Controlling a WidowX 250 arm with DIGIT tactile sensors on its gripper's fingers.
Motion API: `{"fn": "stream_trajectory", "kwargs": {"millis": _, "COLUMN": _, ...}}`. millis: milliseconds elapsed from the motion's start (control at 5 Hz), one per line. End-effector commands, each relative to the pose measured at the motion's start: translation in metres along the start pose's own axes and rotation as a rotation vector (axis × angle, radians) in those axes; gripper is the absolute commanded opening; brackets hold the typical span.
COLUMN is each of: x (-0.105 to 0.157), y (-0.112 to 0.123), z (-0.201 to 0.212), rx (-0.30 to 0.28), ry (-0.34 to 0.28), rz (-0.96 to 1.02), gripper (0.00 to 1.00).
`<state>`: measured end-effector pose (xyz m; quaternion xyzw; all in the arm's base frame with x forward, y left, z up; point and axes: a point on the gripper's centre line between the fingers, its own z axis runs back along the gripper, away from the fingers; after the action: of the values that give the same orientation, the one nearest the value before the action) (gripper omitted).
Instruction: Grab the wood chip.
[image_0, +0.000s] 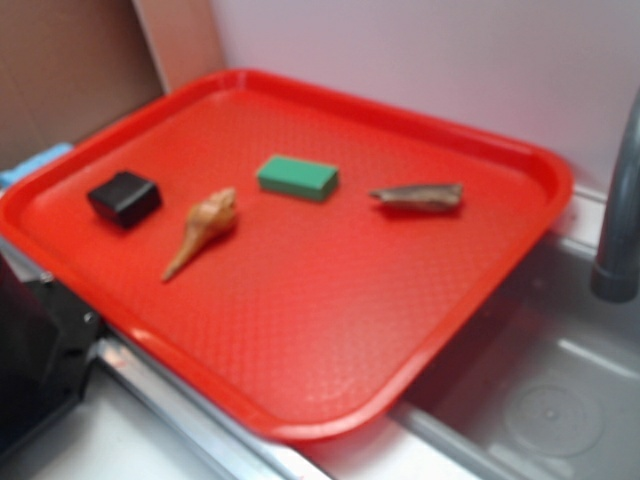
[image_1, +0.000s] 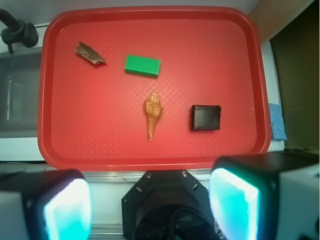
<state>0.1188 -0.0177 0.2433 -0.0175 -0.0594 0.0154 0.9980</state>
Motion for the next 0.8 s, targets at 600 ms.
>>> {"fn": "stream_trajectory", "kwargs": {"millis": 600, "x": 0.052, "y": -0.008, "z": -0.038, "rx": 0.057, "ry": -0.140, "rz": -0.079, "gripper": 1.00}}
